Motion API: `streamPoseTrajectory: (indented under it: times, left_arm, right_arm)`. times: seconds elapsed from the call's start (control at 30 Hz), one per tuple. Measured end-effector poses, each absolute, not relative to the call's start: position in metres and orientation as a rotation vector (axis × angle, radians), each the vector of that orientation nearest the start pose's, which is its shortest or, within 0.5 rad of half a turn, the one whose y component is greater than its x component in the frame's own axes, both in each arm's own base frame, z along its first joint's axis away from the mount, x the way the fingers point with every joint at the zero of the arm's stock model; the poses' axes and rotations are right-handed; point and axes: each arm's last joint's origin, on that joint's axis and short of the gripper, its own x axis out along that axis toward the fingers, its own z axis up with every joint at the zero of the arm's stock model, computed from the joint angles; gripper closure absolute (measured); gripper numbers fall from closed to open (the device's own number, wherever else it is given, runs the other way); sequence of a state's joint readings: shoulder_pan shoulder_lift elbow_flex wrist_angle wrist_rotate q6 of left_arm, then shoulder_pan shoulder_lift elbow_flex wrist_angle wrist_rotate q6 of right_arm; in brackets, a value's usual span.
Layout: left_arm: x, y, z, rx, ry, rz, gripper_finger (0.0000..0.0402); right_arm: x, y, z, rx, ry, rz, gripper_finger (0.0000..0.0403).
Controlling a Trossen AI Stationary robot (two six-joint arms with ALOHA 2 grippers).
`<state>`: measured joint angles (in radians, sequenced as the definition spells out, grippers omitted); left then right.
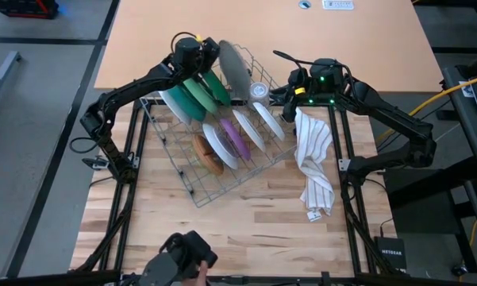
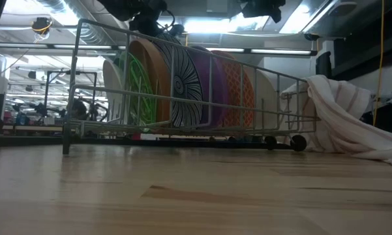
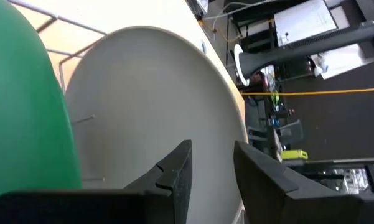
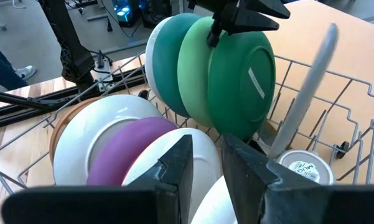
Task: Sort dishes
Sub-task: Return to Home Position
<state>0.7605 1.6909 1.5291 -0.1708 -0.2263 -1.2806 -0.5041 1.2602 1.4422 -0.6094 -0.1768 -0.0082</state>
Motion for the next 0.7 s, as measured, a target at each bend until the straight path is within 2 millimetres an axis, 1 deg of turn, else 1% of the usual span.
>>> streamPoseTrajectory:
  times: [0.17,0.23,0.3,0.43,0.57,0.63,0.7]
  left_arm:
    - [0.282,0.275,0.355,-1.264,-0.315,1.009,0.0299]
    - [0.281,0.273,0.358,-1.252,-0.303,0.986,0.0301]
    - [0.277,0.270,0.366,-1.203,-0.303,0.968,0.0301]
    - [0.264,0.257,0.398,-0.993,-0.324,0.909,0.0301]
    - [0.241,0.234,0.433,-0.729,-0.310,0.869,0.0301]
    - [0.226,0.219,0.449,-0.578,-0.259,0.856,0.0301]
    - [0.209,0.201,0.461,-0.421,-0.152,0.823,0.0301]
  right_arm:
    - [0.227,-0.120,0.418,0.136,0.406,-0.321,0.0316]
    - [0.226,-0.119,0.419,0.135,0.402,-0.321,0.0316]
    - [0.224,-0.118,0.422,0.130,0.385,-0.322,0.0316]
    - [0.211,-0.111,0.433,0.113,0.340,-0.333,0.0316]
    - [0.190,-0.099,0.447,0.090,0.276,-0.336,0.0316]
    - [0.175,-0.091,0.456,0.075,0.230,-0.337,0.0316]
    - [0.159,-0.083,0.463,0.072,0.194,-0.359,0.0316]
